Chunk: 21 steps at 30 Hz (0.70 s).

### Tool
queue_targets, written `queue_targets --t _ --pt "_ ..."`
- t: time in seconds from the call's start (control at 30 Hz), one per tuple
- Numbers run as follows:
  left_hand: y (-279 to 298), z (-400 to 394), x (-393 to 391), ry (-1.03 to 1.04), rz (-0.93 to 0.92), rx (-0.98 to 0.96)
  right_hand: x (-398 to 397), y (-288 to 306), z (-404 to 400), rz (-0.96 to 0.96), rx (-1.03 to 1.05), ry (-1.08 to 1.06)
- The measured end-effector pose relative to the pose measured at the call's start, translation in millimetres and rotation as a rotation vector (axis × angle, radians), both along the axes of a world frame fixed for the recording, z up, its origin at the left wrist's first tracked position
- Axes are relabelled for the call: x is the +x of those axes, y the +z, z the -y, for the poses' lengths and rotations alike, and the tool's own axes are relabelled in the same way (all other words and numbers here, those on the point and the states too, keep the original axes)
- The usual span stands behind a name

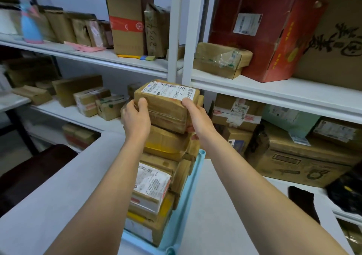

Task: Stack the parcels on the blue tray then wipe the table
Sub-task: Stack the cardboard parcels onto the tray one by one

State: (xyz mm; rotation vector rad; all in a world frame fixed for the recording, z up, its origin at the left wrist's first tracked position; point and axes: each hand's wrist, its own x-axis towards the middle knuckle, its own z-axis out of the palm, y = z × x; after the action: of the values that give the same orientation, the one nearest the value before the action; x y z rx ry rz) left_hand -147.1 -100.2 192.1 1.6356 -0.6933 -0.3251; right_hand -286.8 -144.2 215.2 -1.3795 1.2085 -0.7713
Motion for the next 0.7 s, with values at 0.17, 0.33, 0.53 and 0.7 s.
queue_targets --t 0.17,0.33,0.53,0.7 --pt "-2 2 5 -0.018 -0.002 0.02 9 -6 5 -0.05 -0.022 -0.048" --pt "-6 2 5 -0.026 -0.005 0.035 11 -8 5 -0.063 -0.018 -0.067" --pt "-8 1 6 -0.041 -0.042 0.034 12 -6 0 -0.042 0.024 -0.084" --pt "10 -14 -13 0.096 0.067 -0.096 7 -6 -4 -0.011 -0.02 -0.143"
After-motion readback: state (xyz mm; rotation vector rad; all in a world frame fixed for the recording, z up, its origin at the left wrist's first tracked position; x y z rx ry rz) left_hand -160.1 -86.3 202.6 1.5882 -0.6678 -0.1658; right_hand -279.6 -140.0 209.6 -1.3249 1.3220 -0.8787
